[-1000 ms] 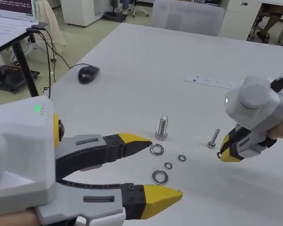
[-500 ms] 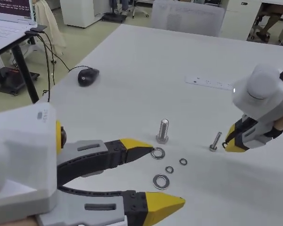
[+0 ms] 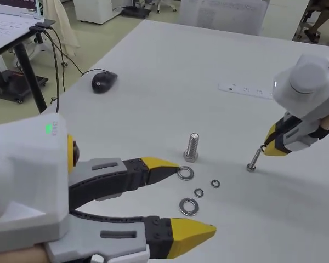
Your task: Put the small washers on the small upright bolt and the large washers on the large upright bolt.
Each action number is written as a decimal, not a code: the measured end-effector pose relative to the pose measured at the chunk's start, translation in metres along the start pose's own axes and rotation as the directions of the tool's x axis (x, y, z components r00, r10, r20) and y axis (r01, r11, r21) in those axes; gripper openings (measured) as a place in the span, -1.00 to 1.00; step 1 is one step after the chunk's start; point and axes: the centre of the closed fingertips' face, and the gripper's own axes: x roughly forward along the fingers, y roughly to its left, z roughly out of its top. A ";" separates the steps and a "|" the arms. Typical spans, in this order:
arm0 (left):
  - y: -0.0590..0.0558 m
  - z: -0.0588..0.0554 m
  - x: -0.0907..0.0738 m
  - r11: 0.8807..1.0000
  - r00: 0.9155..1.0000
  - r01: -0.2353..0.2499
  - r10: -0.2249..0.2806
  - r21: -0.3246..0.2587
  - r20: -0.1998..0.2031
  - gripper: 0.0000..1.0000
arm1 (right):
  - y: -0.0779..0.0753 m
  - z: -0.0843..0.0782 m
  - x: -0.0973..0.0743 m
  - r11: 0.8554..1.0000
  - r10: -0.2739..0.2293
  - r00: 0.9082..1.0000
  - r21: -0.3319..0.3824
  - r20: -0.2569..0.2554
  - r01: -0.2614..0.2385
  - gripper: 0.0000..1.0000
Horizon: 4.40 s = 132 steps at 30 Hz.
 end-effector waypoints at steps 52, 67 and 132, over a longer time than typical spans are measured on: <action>0.015 -0.008 0.001 0.999 1.000 -0.024 0.024 -0.036 -0.007 0.00 | 0.005 -0.015 0.063 0.995 0.049 0.999 -0.081 -0.017 -0.050 -0.73; 0.016 -0.006 -0.004 0.999 1.000 -0.023 0.023 -0.024 0.006 0.00 | 0.011 -0.018 0.031 0.999 0.017 1.000 -0.051 0.016 -0.016 -0.66; 0.035 -0.007 -0.026 0.998 0.998 -0.060 0.060 -0.002 0.029 0.01 | 0.070 0.050 0.083 0.970 0.211 0.977 -0.123 -0.015 -0.211 -0.66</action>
